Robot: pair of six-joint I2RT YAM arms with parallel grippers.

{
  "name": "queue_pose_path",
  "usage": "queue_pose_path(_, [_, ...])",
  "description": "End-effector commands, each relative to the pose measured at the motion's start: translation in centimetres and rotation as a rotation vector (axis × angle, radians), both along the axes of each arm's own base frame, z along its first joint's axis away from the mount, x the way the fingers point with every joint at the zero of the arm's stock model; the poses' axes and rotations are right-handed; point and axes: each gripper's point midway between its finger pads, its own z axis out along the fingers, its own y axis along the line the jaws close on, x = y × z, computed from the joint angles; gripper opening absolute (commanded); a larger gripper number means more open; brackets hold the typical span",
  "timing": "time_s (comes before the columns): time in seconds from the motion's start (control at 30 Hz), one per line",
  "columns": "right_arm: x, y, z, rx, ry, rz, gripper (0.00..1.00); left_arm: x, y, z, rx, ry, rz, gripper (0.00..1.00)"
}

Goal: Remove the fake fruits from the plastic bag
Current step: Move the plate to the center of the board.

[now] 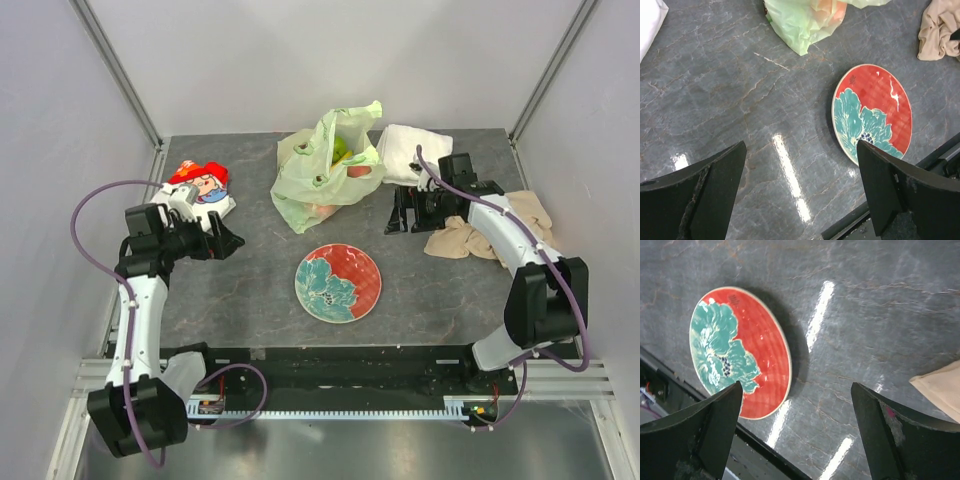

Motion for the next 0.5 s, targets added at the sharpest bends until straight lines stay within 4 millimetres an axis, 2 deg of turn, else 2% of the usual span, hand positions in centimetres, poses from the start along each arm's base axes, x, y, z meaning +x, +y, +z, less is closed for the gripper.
queue_pose_path(0.0, [-1.6, 2.1, -1.2, 0.110, 0.032, 0.171, 0.98, 2.4, -0.9, 3.7, -0.036, -0.100, -0.044, 0.98])
queue_pose_path(0.03, [-2.7, 3.7, -0.4, 0.211, 0.033, 0.273, 0.98, 2.6, -0.9, 4.0, -0.032, -0.107, -0.053, 0.99])
queue_pose_path(0.13, [-2.9, 4.9, -2.9, 0.166, 0.063, 0.331, 0.98, 3.2, -1.1, 4.6, -0.024, -0.121, -0.073, 0.98])
queue_pose_path(0.33, [-0.7, 4.0, -7.2, 0.046, 0.131, 0.216, 0.93, 3.1, -0.9, 4.8, -0.007, -0.141, -0.063, 0.98])
queue_pose_path(0.4, [-0.6, 3.8, -8.4, 0.025, 0.160, 0.204, 0.88, 3.0, -0.9, 4.8, -0.002, -0.151, -0.063, 0.98])
queue_pose_path(0.47, [-0.8, 4.2, -8.8, 0.012, 0.166, 0.217, 0.84, 3.0, -0.9, 4.9, 0.003, -0.159, -0.058, 0.97])
